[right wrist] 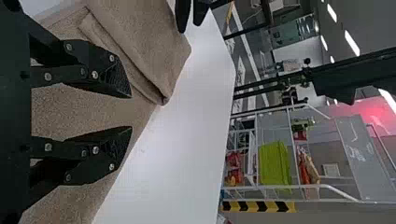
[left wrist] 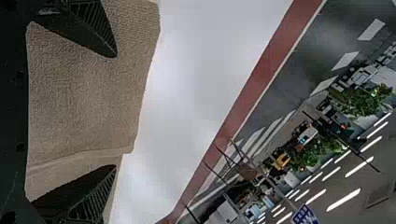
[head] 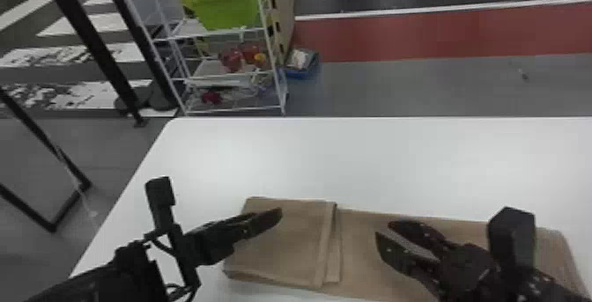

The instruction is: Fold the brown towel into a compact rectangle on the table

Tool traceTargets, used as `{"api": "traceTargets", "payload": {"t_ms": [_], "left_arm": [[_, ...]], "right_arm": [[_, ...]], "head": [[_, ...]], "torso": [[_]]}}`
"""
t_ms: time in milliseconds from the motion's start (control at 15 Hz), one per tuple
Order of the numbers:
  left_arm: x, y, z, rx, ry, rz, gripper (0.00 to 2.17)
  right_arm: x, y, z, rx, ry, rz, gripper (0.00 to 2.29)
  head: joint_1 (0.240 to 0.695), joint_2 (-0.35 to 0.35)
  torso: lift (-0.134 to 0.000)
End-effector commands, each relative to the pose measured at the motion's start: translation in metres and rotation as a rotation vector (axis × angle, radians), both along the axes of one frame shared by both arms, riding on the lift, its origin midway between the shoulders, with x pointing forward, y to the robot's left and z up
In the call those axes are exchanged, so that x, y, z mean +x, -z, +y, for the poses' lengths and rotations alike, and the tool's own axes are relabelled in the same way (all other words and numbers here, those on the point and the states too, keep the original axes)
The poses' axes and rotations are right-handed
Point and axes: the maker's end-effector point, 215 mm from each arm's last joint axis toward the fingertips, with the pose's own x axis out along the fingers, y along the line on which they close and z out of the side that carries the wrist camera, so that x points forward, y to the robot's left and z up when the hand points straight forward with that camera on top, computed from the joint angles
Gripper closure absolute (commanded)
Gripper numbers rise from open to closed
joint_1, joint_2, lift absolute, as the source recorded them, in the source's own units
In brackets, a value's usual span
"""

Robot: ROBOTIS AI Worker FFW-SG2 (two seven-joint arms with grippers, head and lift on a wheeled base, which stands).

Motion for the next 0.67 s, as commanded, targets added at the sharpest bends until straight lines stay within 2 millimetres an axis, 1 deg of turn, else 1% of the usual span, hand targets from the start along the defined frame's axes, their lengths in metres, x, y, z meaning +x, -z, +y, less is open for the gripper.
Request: {"api": "traceTargets", "payload": {"t_ms": [0,133,267,333,533,600], "left_arm": [[0.004,0.002,0.005,0.023,-0.013,-0.014,0.05],[0.006,0.004,0.009,0.024,-0.022,-0.024,0.05],[0.005,0.005,0.012,0.025,-0.027,-0.031,0.05],[0.005,0.006,0.015,0.023,-0.032,-0.032,0.05],[0.006,0.006,0.018,0.017,-0.034,-0.04,0.05],[0.008,0.006,0.018,0.017,-0.034,-0.05,0.05]], "right_arm": [[-0.005,0.011,0.031,0.007,-0.038,0.009,0.45],[-0.001,0.024,0.042,0.004,-0.037,0.015,0.46],[0.003,0.024,0.05,0.001,-0.036,-0.015,0.46],[0.004,0.029,0.051,0.005,-0.037,-0.006,0.46],[0.002,0.027,0.061,0.01,-0.055,-0.006,0.47],[0.004,0.031,0.061,0.006,-0.056,0.008,0.47]], "head": [[0.695,0.25],[0.695,0.281],[0.695,0.31],[0.695,0.318],[0.695,0.339],[0.695,0.342]], "torso": [[-0.122],[-0.122],[-0.122],[-0.122],[-0.122],[-0.122]]}}
